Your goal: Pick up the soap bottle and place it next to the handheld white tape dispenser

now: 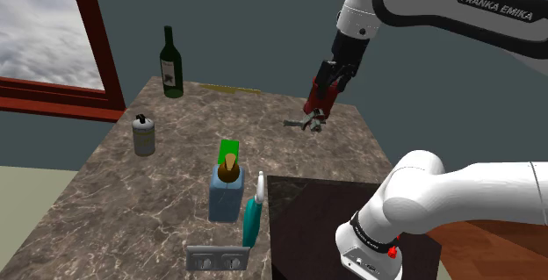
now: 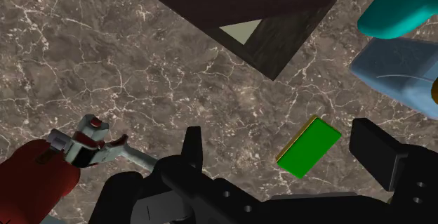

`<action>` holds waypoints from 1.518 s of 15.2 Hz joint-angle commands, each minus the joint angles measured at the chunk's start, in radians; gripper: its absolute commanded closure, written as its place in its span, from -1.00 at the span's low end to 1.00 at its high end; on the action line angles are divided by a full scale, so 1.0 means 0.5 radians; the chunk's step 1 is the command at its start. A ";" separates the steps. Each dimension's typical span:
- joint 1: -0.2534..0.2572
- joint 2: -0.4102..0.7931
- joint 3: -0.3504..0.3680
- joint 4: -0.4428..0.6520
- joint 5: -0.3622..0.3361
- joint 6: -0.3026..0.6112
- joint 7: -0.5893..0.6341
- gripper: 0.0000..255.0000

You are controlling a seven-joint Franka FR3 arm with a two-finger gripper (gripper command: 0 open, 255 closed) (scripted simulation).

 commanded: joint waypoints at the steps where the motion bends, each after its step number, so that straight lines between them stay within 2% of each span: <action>1: 0.000 0.000 0.000 0.000 0.000 0.000 0.000 -1.00; 8: 0.094 0.139 0.301 -0.083 0.188 0.247 0.336 -1.00; 14: 0.155 0.367 0.561 -0.053 0.300 0.476 0.620 -1.00; 19: 0.176 0.625 0.779 0.043 0.330 0.662 0.865 -1.00; 23: 0.176 0.872 0.951 0.166 0.293 0.797 1.079 -1.00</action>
